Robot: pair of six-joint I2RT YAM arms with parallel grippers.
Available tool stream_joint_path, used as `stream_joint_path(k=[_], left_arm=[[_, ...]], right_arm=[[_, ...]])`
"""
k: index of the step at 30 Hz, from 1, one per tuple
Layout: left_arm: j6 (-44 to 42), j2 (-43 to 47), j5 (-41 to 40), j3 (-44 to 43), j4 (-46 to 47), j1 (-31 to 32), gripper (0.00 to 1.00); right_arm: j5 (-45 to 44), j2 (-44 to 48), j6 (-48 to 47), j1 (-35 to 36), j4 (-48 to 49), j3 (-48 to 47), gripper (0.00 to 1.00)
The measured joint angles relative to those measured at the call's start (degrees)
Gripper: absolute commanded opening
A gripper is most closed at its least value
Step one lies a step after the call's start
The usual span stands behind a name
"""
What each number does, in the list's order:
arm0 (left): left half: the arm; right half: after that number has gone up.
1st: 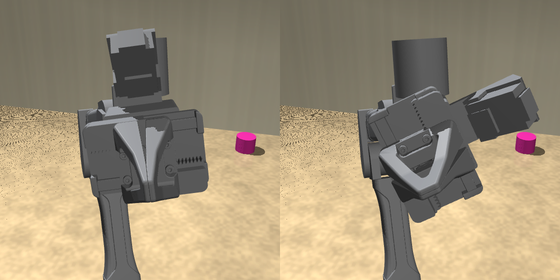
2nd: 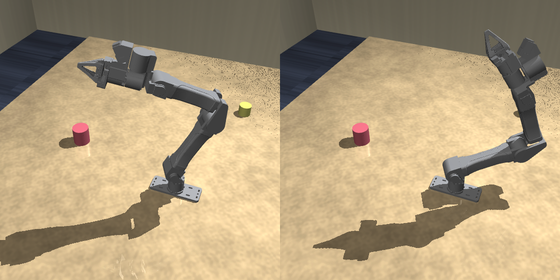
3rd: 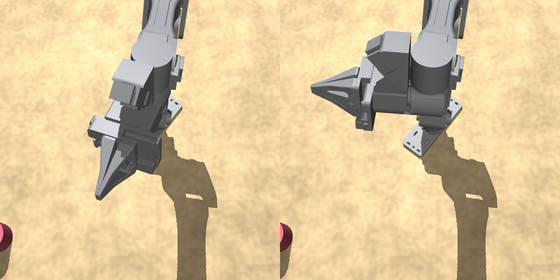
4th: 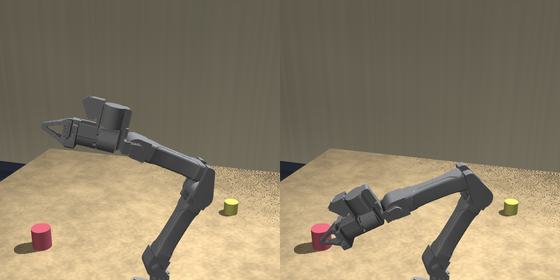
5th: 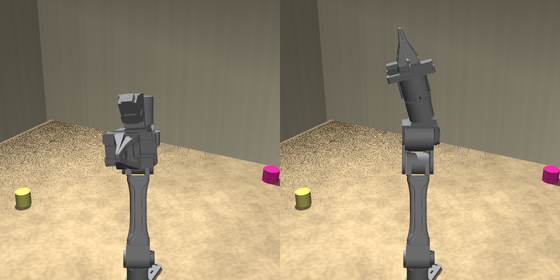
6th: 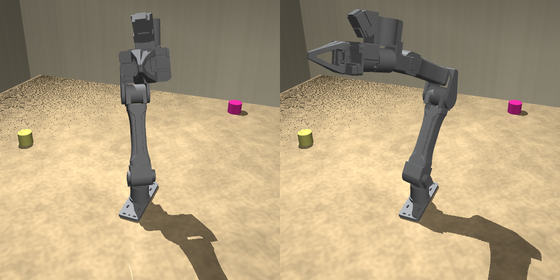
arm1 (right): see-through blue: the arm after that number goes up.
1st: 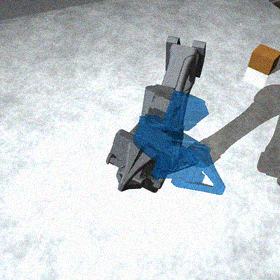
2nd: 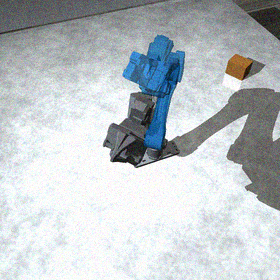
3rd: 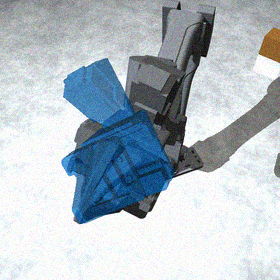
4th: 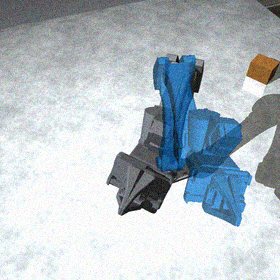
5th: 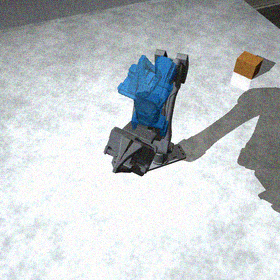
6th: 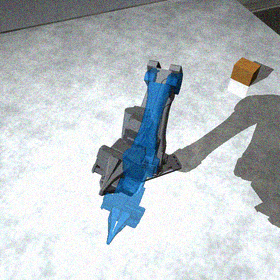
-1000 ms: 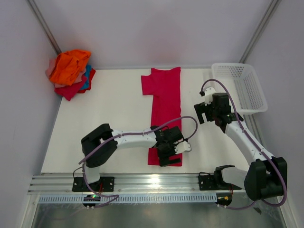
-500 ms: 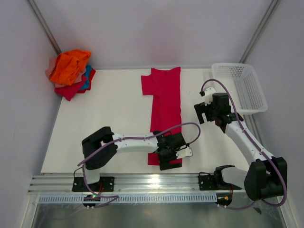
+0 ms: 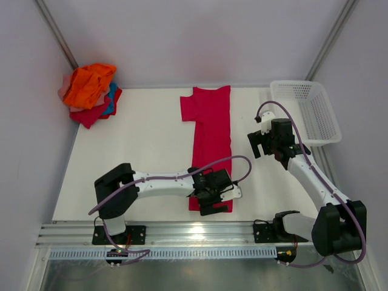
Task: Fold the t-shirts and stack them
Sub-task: Grab the bottom of the folded rectangular tshirt with left arm
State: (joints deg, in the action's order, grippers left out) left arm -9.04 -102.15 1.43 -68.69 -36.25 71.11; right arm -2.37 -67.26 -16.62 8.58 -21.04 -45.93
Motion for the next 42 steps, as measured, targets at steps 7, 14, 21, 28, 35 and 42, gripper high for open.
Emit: stream_joint_path(k=[7, 14, 21, 28, 35, 42], left_arm=[[0.1, -0.3, -5.7, 2.1, 2.0, 0.2, 0.86], [-0.2, -0.3, -9.7, 2.5, 3.2, 2.6, 0.87], [-0.3, -0.3, -9.0, 1.4, 1.9, 5.7, 0.87], [-0.3, -0.5, -8.7, 0.2, 1.7, 6.1, 0.87], [-0.3, -3.1, -8.3, 0.4, 2.2, 6.4, 0.86], [-0.3, -3.2, -8.3, 0.4, 2.6, 6.6, 0.81]], right_arm=[[0.0, 0.0, 0.0, 0.0, 0.0, 0.0, 0.99], [0.0, -0.2, 0.0, 0.0, 0.0, 0.0, 1.0], [0.0, -0.7, -0.1, 0.0, 0.0, 0.0, 0.99], [0.0, -0.7, -0.1, 0.0, -0.1, 0.0, 0.99], [0.0, -0.7, -0.2, 0.0, -0.1, 0.0, 1.0], [0.0, -0.7, -0.2, 0.0, -0.2, 0.0, 0.99]])
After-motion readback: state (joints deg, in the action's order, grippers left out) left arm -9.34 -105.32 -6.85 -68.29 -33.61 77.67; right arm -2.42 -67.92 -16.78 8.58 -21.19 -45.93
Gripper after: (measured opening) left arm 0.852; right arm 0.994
